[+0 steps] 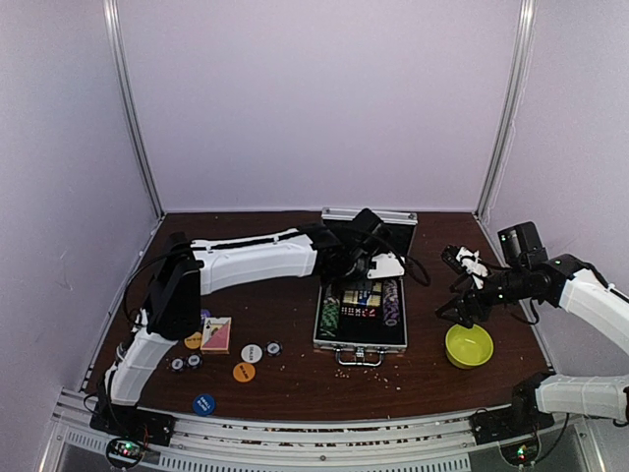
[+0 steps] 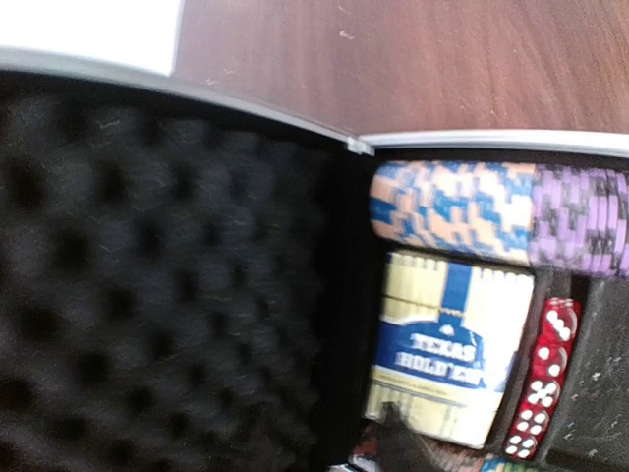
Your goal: Pack up texas hold em set
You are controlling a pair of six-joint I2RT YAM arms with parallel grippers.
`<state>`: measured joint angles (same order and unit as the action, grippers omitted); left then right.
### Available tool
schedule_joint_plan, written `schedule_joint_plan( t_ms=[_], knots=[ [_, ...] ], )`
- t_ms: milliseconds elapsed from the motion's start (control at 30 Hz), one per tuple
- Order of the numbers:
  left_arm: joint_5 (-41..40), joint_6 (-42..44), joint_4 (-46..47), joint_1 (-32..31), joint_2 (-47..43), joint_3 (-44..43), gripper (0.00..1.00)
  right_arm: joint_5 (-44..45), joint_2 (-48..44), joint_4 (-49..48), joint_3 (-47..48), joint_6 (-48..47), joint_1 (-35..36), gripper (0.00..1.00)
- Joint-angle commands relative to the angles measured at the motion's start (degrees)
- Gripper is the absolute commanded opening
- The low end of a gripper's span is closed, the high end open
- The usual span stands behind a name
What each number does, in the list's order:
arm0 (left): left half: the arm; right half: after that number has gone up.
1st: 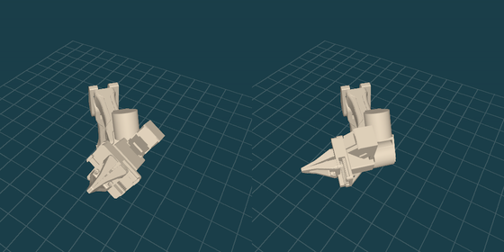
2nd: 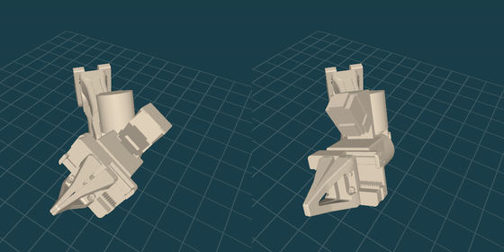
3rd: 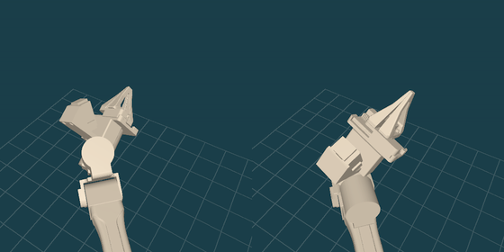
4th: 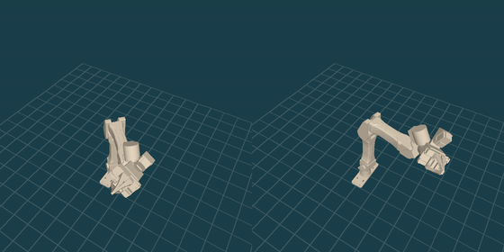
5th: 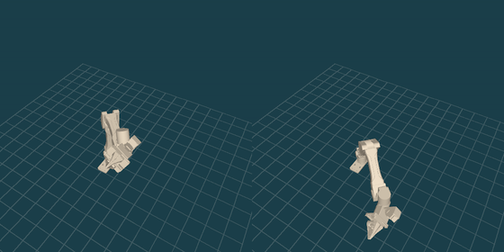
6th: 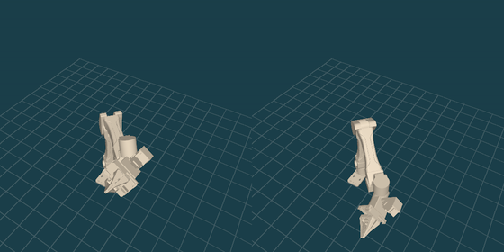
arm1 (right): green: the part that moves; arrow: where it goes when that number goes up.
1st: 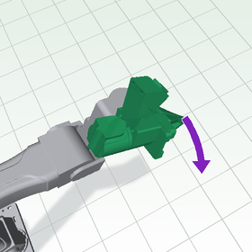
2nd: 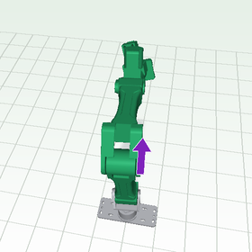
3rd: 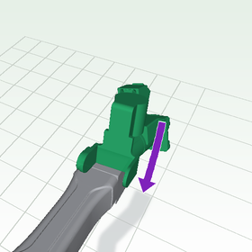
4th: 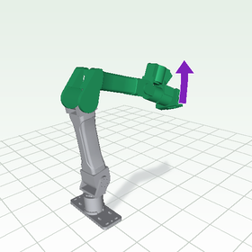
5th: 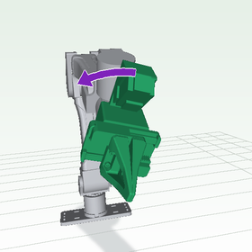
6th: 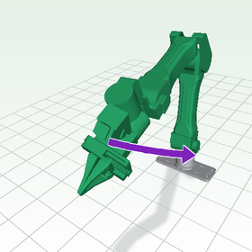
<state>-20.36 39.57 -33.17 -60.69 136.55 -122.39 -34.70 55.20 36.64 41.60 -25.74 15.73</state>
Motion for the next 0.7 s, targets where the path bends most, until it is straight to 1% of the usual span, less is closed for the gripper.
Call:
schedule_joint_plan(
  t_ms=[0, 33, 467, 667],
  knots=[
    [-0.90, -1.87, 3.20, 0.39, -0.42, -2.21, 0.02, 0.03, -0.43, 0.36, -0.29, -0.48, -0.26, 0.84],
    [-1.39, -2.13, 3.12, 0.37, 0.37, -2.67, 0.00, 0.07, -0.44, 0.44, -0.24, -0.49, -0.26, 0.84],
    [-4.90, -4.87, 2.66, 2.21, 8.71, -6.99, 0.00, 0.42, 0.33, 0.36, -0.30, -1.06, -0.26, 0.84],
    [-4.13, -4.84, 2.24, 2.59, 11.03, -6.33, 0.00, 0.68, 0.98, 0.35, -0.22, -1.08, -0.26, 0.84]
  ],
)
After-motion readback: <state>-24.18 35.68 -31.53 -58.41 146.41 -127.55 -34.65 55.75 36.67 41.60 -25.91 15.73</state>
